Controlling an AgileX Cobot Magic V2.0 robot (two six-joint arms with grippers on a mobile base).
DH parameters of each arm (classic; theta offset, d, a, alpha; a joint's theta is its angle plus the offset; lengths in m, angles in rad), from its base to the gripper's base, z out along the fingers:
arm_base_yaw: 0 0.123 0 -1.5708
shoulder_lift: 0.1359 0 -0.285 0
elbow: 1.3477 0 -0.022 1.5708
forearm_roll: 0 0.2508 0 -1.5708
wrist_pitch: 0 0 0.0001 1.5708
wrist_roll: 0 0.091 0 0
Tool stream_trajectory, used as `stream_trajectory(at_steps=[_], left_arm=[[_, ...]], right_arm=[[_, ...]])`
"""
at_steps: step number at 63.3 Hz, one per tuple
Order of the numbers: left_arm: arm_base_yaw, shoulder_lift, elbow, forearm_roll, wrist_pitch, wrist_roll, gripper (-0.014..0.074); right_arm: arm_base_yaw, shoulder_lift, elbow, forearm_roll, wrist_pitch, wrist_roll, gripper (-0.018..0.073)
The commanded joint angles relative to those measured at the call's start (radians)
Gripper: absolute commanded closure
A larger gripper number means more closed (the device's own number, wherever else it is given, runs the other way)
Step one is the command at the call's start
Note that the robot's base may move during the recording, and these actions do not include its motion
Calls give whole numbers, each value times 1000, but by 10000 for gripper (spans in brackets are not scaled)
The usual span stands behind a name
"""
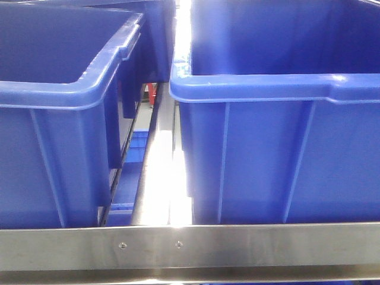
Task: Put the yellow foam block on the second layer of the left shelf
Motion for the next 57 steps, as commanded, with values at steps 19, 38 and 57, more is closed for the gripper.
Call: stream_trajectory(at_steps=[19, 38, 57], left_arm=[[-3, -14, 28, -7, -88, -4, 460], [-3, -14, 28, -7, -88, -4, 460], [-3, -14, 28, -7, -88, -4, 460]], right_arm=[[2, -11, -25, -9, -80, -4, 503], [-64, -183, 78, 5, -13, -4, 503], [-287, -509, 221, 5, 97, -4, 503]])
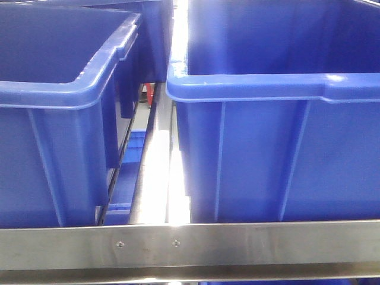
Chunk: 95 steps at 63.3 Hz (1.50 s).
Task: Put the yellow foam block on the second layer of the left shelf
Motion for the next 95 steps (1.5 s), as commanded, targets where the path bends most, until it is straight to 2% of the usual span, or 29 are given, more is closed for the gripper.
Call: stream_trajectory(at_steps=[1, 9, 27, 37, 95], left_arm=[[-3, -14, 28, -7, -88, -4, 460], [-3, -14, 28, -7, -88, -4, 460], [-3, -14, 28, -7, -88, -4, 460], [-3, -14, 28, -7, -82, -4, 460], [-3, -14, 28, -7, -88, -4, 460]], right_arm=[[-50, -74, 19, 1, -62, -4, 503], [-92, -183, 101, 1, -62, -4, 503], [-94, -343, 238, 3, -59, -4, 503], [-94, -340, 235, 3, 4, -4, 503], [-93, -340, 235, 3, 2, -4, 503]])
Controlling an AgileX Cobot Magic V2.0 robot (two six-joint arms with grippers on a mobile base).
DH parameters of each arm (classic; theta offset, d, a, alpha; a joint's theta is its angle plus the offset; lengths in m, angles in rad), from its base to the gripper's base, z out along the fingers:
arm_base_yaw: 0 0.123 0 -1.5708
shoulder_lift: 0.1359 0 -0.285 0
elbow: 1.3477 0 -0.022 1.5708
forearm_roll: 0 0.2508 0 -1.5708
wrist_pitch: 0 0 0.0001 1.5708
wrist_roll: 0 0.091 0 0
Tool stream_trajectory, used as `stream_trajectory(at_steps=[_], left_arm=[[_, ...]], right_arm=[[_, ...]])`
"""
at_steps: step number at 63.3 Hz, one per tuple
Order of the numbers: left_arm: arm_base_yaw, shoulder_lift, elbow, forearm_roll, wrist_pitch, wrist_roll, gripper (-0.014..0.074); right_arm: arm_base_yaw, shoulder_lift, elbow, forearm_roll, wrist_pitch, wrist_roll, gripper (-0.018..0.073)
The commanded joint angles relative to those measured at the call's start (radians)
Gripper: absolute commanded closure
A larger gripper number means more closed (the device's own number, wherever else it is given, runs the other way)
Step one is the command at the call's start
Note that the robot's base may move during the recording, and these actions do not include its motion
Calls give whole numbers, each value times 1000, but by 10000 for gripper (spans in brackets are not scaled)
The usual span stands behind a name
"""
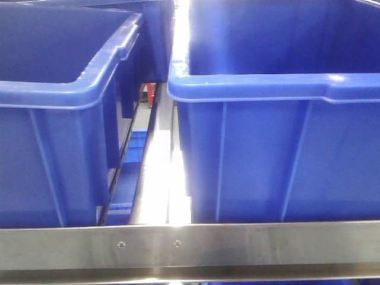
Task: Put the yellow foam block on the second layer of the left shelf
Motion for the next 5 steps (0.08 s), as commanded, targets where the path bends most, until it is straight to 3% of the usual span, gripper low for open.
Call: stream_trajectory(at_steps=[1, 5], left_arm=[[-3, -14, 28, -7, -88, -4, 460], [-3, -14, 28, -7, -88, -4, 460]], right_arm=[[-4, -19, -22, 1, -85, -4, 503], [-4, -19, -22, 1, -85, -4, 503]])
